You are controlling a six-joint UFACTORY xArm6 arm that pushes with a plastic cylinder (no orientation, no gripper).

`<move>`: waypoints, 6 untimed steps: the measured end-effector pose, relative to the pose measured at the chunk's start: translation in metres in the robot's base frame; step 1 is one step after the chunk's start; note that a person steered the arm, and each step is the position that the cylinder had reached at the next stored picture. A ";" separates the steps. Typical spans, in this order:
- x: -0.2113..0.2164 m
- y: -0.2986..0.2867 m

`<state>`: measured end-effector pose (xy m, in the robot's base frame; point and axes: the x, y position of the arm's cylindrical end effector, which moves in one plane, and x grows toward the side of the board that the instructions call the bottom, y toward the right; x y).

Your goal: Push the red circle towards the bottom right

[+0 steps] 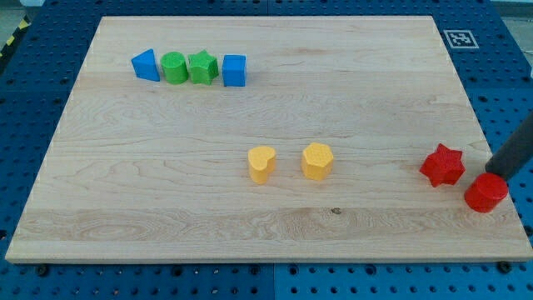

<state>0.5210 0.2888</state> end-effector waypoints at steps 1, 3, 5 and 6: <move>0.022 0.000; 0.037 0.000; 0.037 -0.014; 0.037 -0.019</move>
